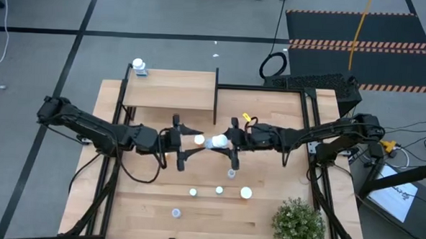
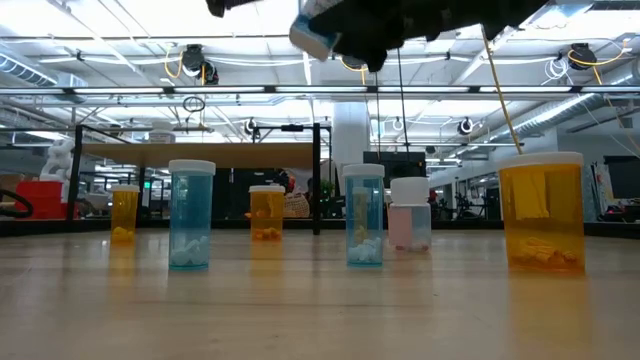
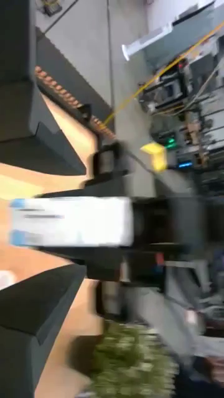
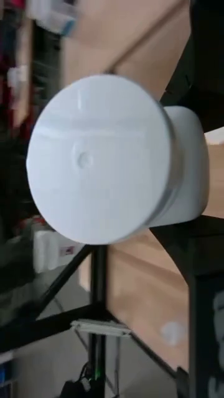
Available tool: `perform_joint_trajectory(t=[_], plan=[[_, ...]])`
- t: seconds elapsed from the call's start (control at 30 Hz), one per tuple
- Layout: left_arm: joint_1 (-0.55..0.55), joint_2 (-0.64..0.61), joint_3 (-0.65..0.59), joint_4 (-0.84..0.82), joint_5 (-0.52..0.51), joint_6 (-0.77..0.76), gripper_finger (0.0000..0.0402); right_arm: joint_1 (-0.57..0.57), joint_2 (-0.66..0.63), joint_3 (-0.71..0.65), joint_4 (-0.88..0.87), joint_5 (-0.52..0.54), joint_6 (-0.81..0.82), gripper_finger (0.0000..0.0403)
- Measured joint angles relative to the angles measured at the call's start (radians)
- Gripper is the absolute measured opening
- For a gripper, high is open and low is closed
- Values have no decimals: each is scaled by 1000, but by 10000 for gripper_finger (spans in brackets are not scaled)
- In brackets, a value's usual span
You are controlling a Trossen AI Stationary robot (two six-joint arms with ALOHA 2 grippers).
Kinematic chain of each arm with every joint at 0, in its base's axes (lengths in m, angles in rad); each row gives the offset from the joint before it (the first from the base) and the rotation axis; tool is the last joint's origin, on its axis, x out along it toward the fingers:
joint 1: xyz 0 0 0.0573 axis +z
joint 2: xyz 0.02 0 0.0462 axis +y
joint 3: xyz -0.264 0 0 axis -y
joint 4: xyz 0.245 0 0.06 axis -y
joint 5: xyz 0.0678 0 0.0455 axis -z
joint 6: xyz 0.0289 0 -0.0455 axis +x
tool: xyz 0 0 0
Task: Pick and place medicine bottles onto shelf by color
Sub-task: Put the white pill bottle on the shelf aligned with the other white pill bottle
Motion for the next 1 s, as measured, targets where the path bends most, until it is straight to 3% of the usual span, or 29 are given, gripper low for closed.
perform_joint_trajectory(t=[0.53,0.67,1.0], plan=[[105,85,0,-18,108,-87,284,-22,64,1,-52,0,-8,164],[130,117,0,-38,186,-110,285,-34,63,1,-50,2,-9,164],[171,222,0,50,193,-39,269,-42,63,1,-55,8,-47,164]])
